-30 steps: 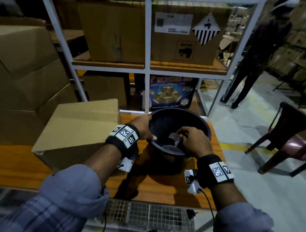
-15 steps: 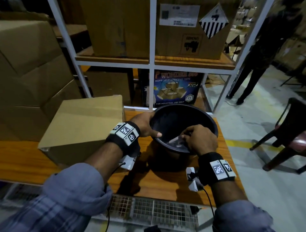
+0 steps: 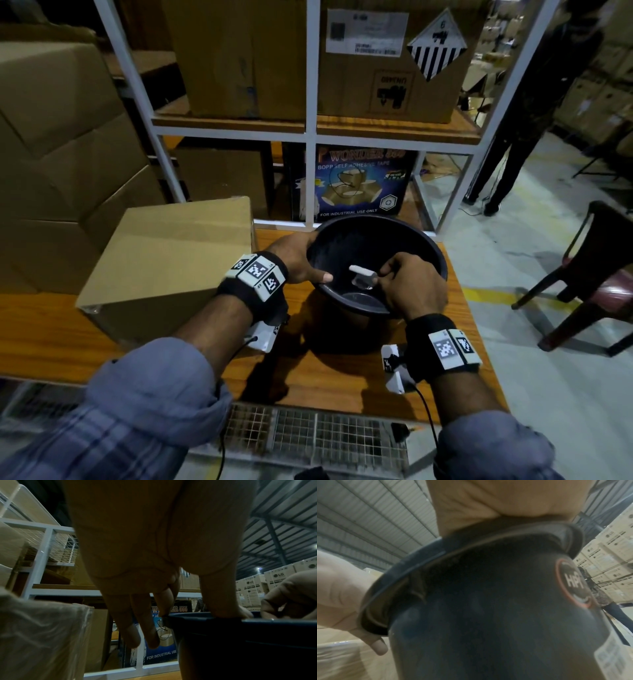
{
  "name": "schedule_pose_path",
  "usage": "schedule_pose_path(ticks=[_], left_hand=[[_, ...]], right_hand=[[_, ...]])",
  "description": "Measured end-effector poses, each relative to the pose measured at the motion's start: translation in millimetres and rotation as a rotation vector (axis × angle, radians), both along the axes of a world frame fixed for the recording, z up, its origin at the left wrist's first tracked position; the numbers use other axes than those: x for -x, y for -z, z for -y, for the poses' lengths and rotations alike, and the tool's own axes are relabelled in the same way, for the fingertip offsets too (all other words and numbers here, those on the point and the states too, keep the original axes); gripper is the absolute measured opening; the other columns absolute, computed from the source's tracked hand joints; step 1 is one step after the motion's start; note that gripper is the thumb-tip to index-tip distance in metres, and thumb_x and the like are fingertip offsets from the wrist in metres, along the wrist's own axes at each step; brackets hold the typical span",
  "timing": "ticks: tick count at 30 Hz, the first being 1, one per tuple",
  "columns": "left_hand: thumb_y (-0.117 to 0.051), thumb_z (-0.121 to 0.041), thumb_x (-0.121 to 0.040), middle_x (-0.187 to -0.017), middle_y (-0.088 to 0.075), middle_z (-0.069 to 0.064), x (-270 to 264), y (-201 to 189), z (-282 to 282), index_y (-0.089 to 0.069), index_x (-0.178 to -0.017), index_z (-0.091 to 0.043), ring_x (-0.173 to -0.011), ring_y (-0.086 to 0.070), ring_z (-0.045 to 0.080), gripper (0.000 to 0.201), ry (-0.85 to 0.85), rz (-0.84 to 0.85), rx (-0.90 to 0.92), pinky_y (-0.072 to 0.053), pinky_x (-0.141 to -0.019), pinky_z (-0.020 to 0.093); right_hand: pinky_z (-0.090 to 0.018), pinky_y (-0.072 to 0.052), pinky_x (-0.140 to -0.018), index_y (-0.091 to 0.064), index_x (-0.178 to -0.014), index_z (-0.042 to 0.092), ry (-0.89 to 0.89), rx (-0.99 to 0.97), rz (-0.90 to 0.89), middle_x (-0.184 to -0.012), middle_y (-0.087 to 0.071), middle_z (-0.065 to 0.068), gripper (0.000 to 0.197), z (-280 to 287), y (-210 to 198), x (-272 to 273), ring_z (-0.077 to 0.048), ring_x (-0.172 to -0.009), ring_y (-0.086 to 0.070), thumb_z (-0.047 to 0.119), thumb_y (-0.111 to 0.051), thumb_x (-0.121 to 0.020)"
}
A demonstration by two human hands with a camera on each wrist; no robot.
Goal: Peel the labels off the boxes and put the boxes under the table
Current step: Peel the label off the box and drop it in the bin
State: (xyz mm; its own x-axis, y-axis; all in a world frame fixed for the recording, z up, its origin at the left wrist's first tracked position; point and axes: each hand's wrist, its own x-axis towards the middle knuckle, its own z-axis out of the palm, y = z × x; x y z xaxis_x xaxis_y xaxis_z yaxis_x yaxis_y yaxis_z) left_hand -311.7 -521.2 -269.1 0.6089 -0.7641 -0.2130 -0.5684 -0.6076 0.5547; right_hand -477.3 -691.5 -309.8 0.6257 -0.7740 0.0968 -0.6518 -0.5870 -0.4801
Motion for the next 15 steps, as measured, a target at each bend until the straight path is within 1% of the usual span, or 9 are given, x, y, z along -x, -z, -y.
schedule_pose_path(ticks=[3,6,9,13,15], left_hand=[[-0.088,-0.038,-0.080,-0.144,-0.061,-0.001,0.1,-0.2,-0.5,-0.048,-0.149,-0.029,-0.134,-0.054,0.026,0.080,-0.005,-0.005,0.000,-0.048,-0.108,0.046],[-0.091,-0.035,-0.078,-0.142,-0.063,-0.002,0.2,2.1,-1.2,-0.050,-0.146,-0.030,-0.135,-0.055,0.025,0.080,-0.018,-0.044,0.037,-0.048,-0.111,0.049],[-0.091,-0.035,-0.077,-0.142,-0.063,-0.003,1.2,2.5,-2.3,-0.050,-0.147,-0.030,-0.134,-0.055,0.025,0.081,-0.026,-0.050,0.047,-0.048,-0.111,0.050],[-0.090,-0.035,-0.077,-0.142,-0.062,-0.004,3.8,2.4,-3.5,-0.050,-0.146,-0.031,-0.135,-0.055,0.024,0.080,-0.042,-0.048,0.059,-0.047,-0.111,0.050],[-0.090,-0.034,-0.078,-0.142,-0.062,-0.004,4.6,2.7,-3.6,-0.051,-0.145,-0.031,-0.136,-0.054,0.023,0.078,-0.066,-0.058,0.066,-0.047,-0.112,0.048]], right_hand=[[-0.035,-0.051,-0.072,-0.059,-0.083,0.030,0.008,0.001,0.013,-0.083,-0.068,0.009,0.029,0.1,0.6,0.3,-0.022,-0.085,-0.066,0.044,-0.084,-0.080],[-0.034,-0.048,-0.071,-0.057,-0.082,0.028,0.003,0.011,0.019,-0.084,-0.069,0.007,0.030,-0.2,0.4,1.2,-0.024,-0.087,-0.067,0.043,-0.083,-0.081],[-0.032,-0.045,-0.070,-0.061,-0.082,0.028,0.005,0.021,0.015,-0.086,-0.070,0.005,0.023,-1.7,-1.1,1.5,-0.025,-0.089,-0.067,0.041,-0.080,-0.084],[-0.032,-0.046,-0.070,-0.069,-0.086,0.029,-0.018,0.054,0.002,-0.087,-0.073,0.005,0.013,-3.4,-2.4,2.7,-0.025,-0.092,-0.069,0.039,-0.078,-0.088],[-0.032,-0.047,-0.070,-0.071,-0.089,0.030,-0.019,0.059,-0.004,-0.089,-0.073,0.004,0.010,-4.2,-3.5,3.2,-0.026,-0.093,-0.069,0.038,-0.076,-0.089]])
